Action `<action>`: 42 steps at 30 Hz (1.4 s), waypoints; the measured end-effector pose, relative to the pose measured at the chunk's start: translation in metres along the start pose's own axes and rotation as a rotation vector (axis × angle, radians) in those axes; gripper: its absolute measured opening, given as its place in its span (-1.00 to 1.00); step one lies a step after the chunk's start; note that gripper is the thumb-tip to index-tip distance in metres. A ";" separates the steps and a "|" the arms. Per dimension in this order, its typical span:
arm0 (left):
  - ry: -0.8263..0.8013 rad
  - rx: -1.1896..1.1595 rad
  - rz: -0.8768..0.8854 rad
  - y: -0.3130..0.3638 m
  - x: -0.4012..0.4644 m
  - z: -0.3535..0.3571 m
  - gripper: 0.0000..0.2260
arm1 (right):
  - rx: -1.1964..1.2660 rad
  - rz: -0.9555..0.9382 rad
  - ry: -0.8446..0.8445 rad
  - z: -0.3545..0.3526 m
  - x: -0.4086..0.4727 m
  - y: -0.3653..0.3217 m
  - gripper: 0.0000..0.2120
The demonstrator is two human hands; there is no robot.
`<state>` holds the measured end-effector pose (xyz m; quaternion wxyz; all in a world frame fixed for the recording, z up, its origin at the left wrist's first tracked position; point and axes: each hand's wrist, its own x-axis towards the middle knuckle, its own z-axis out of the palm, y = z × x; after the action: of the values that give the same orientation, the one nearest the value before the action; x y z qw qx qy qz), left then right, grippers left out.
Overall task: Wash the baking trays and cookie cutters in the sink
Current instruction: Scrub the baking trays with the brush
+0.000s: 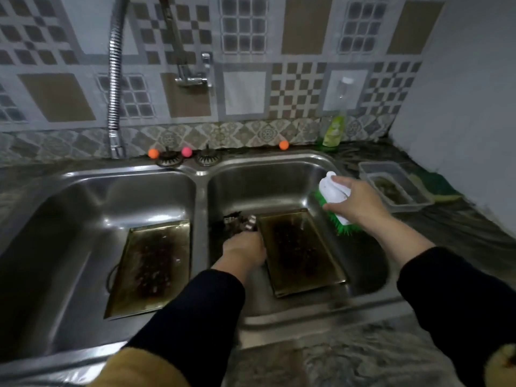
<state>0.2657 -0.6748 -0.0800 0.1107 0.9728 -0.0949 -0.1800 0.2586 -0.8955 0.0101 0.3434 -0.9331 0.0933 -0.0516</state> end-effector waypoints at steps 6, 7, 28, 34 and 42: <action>-0.046 -0.183 -0.191 0.029 0.037 0.062 -0.75 | -0.072 -0.015 0.055 -0.072 0.064 0.049 -0.27; -0.036 -0.200 -0.222 0.032 0.041 0.069 -0.73 | -0.072 -0.005 0.065 -0.081 0.074 0.056 -0.27; 0.124 -0.637 -0.323 0.041 0.050 0.054 -0.32 | -0.013 0.030 0.120 -0.074 0.116 0.089 -0.33; 0.200 -0.757 -0.321 0.058 0.047 0.058 -0.40 | 0.143 -0.055 0.041 -0.040 0.081 0.056 -0.33; 0.287 -0.972 -0.266 0.053 0.039 0.053 -0.45 | 0.258 -0.067 -0.196 0.049 0.018 0.046 -0.32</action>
<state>0.2738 -0.7440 -0.1279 0.5375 0.8276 0.1401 -0.0808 0.2780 -0.9025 -0.0564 0.4659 -0.8844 0.0210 0.0167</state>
